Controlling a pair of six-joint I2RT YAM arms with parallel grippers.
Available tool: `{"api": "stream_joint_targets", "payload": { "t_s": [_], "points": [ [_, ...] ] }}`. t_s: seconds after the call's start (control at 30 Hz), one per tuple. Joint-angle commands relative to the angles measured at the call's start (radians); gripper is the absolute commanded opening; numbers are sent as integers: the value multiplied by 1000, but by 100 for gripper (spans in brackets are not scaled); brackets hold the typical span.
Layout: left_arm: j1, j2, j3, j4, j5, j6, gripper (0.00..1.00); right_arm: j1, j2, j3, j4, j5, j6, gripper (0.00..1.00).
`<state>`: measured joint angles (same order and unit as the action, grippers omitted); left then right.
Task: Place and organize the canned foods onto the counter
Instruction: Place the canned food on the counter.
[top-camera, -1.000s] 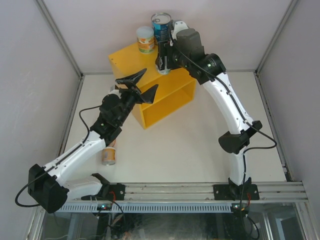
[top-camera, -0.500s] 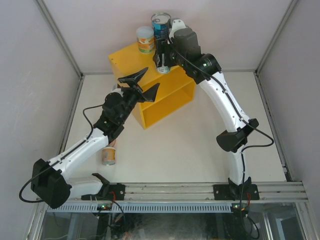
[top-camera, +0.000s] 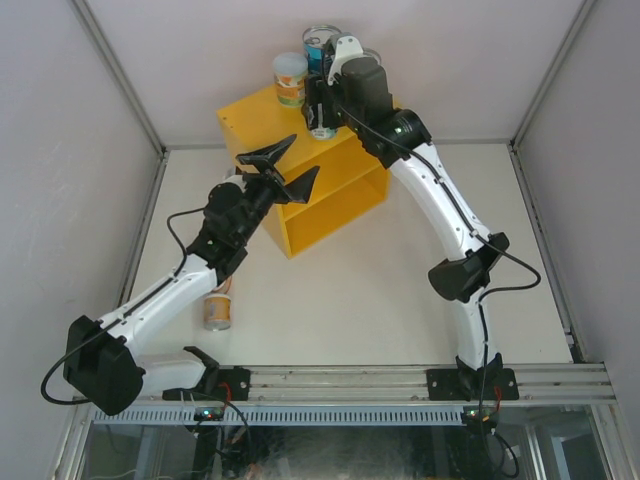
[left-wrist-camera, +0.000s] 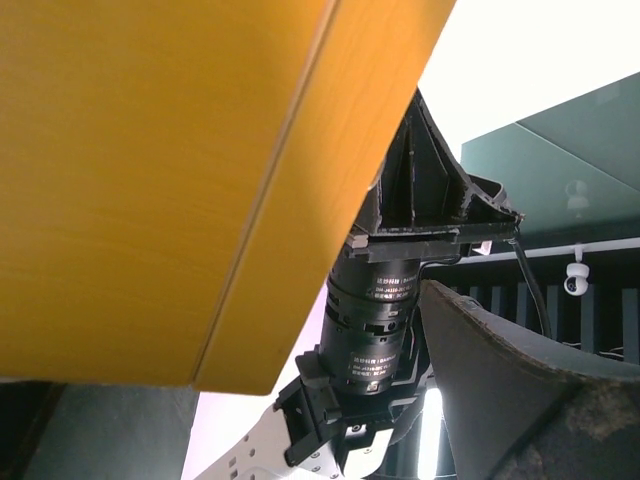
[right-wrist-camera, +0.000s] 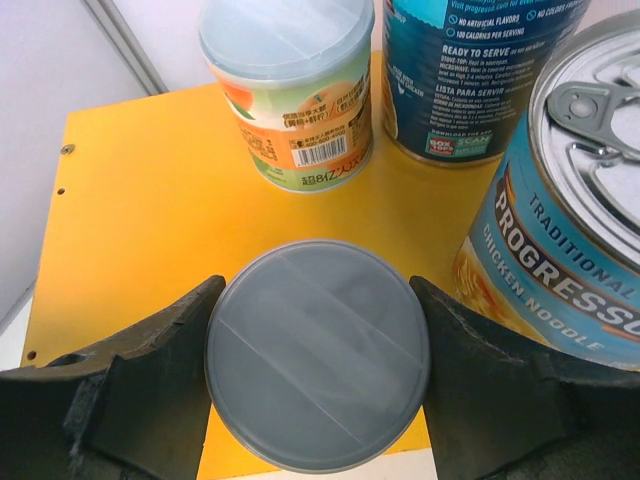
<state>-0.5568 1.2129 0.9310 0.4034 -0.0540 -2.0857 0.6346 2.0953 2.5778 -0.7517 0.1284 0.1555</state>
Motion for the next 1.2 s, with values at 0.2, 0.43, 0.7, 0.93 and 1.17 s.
{"api": "stream_joint_targets", "payload": {
  "t_s": [0.2, 0.43, 0.7, 0.93, 1.17],
  "points": [
    [35, -12, -9, 92, 41, -26, 86, 8, 54, -8, 110, 69, -80, 53],
    [45, -25, -13, 91, 55, -21, 86, 14, 53, -11, 143, 91, -105, 73],
    [47, -34, -12, 85, 62, -5, 86, 21, 33, -15, 163, 72, -117, 84],
    [47, -48, -26, 82, 57, 7, 86, 28, 7, -21, 196, 59, -133, 86],
    [52, -56, -36, 81, 55, 14, 86, 28, -15, -22, 214, 45, -141, 86]
  ]
}}
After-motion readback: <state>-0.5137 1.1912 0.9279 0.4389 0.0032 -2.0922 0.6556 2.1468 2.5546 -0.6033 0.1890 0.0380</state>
